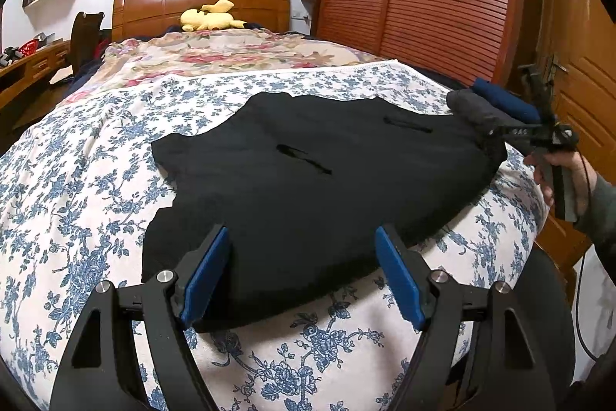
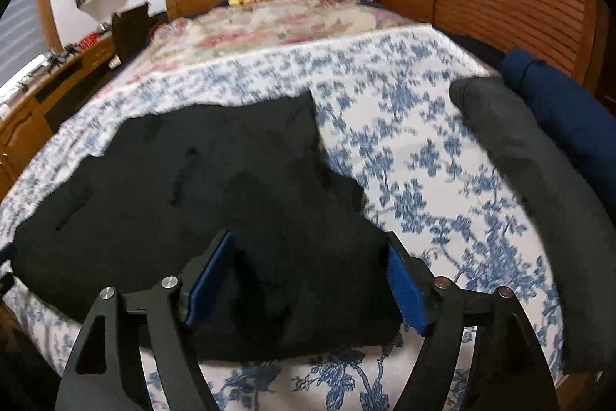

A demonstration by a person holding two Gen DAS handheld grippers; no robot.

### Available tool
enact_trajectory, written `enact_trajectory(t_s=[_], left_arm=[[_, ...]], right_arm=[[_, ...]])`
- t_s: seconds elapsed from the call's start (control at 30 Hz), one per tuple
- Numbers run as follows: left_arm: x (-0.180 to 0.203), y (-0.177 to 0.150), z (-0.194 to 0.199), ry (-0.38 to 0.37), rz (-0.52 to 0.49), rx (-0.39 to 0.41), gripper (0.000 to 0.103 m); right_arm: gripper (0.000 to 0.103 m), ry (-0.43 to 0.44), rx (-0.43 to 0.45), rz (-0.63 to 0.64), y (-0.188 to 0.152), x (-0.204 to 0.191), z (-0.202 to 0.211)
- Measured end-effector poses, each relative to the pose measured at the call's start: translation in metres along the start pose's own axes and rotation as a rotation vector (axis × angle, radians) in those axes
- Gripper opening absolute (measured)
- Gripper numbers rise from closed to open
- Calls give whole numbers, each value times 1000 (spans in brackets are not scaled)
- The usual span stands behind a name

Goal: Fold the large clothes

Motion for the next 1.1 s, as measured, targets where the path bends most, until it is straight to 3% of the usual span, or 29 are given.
enact_trajectory(t_s=[0.1,0.47,0.57,0.6,0.63,0.7,0.9,1.1], left_arm=[[-1,0,0,0,-2,0,78],[0,-1,1,2,-2,0,78],[0,-1,1,4,-2,0,78],[-1,-1,2,4,-1,1,78],[-2,0,3,4,1,2,78],[-3,0,6,2,6,7,78],[-12,3,21,7,21,40,78],[-35,2,40,28,53,72,78]], right_arm=[[78,-24,-27,15,-7,-3,-11],[79,67,-108,-86,-10,3,-40],[66,102,-117,-93,-10,1,-40],[54,110,-115,-96,-9,1,-40],[32,102,-106,-96,-9,1,-38],[16,100,-89,-78,-4,-2,-30],[11,132,62,-11,36,-28,19],[10,207,154,196,67,-121,55]])
Point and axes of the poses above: each gripper's, at about its wrist camera, not at the fingertips, and z roughly against the way its jaws point, x to its right, y to its top, the point moved 7 cm from there along -z, roughly the way its jaws point, and after that the axes turned 1 degree about y, right-handed, at the moved point
